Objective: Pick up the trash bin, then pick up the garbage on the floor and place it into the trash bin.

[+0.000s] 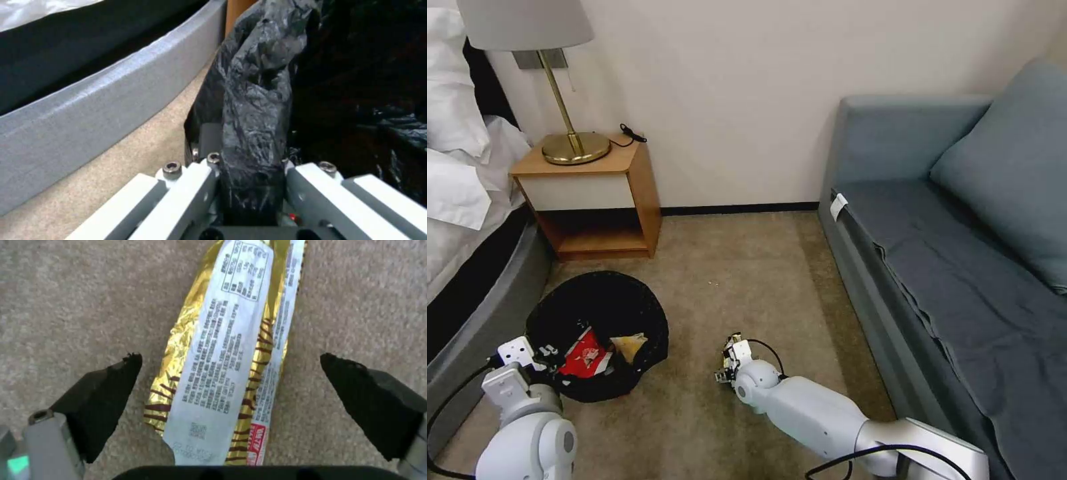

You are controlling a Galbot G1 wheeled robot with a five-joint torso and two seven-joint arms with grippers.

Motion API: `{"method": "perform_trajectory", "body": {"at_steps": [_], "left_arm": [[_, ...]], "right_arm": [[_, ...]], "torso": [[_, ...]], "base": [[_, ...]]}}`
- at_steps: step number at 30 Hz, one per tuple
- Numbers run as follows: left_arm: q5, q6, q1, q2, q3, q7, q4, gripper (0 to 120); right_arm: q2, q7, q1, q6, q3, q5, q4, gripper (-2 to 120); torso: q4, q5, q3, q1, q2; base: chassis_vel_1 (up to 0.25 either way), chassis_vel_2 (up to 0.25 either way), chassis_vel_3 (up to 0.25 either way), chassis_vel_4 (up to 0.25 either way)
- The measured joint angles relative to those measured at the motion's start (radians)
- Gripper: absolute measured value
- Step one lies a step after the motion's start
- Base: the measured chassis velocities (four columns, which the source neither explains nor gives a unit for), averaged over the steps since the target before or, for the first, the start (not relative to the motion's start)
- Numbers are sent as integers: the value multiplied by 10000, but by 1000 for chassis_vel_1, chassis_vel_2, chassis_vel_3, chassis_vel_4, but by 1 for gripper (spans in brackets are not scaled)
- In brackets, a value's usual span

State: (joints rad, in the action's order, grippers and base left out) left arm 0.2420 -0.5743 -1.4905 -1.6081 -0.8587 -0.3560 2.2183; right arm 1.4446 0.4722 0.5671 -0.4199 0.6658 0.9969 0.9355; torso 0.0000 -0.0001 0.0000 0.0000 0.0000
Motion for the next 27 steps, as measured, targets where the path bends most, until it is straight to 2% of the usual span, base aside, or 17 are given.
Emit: {"method": "perform_trajectory", "body": {"at_steps": [13,18,20,22,25,27], "left_arm": [[-27,45,-93,0,-17,-3,99,3],[-34,49,-92,0,-11,-3,99,3],[-46,53,-87,0,-4,-3,96,3],[-61,60,-84,0,5,-4,81,3],[-107,75,-67,0,31,-5,23,3],[-117,79,-62,0,36,-5,11,3]], "right_arm": [[35,-302,192,97,-352,-252,-347,98],[3,-415,285,164,-459,-379,-420,86],[-22,-462,321,206,-494,-433,-414,77],[-32,-486,335,226,-500,-461,-395,74],[-89,-567,360,290,-520,-512,-348,59],[-104,-590,368,305,-524,-518,-333,57]], "torso": [[0,1,0,0,0],[0,1,0,0,0],[1,4,-1,0,0],[1,4,-2,0,1],[2,4,-2,0,2],[2,4,-2,0,2]], "base": [[0,0,0,0],[0,0,0,0],[0,0,0,0],[0,0,0,0],[0,0,0,0],[0,0,0,0]]}}
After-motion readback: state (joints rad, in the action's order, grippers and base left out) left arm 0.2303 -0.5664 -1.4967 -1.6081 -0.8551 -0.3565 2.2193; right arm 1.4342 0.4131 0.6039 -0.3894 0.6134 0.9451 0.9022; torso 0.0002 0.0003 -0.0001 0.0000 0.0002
